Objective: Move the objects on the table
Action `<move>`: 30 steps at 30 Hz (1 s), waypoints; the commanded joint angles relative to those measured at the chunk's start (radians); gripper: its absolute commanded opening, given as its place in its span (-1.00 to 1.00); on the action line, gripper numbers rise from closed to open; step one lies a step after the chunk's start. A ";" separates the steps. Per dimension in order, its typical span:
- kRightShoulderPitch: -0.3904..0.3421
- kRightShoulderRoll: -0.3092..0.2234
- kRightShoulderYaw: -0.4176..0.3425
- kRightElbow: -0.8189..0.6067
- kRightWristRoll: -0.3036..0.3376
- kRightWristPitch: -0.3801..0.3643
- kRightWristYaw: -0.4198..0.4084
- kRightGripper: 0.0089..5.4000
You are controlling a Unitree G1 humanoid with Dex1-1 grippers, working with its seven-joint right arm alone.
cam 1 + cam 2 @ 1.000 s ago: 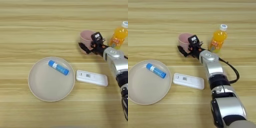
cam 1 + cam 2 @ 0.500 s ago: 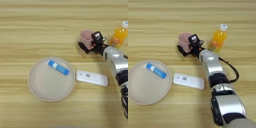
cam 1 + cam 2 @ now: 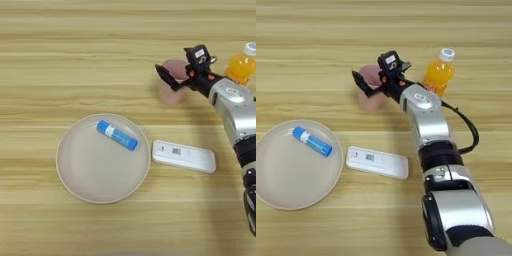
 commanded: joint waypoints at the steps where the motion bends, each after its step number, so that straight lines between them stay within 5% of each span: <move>1: -0.062 -0.026 -0.019 -0.152 0.029 0.016 -0.004 0.99; 12: -0.023 -0.036 -0.021 -0.367 0.068 0.104 0.022 0.99; 30: 0.143 -0.121 -0.020 -0.750 0.244 0.314 0.214 0.99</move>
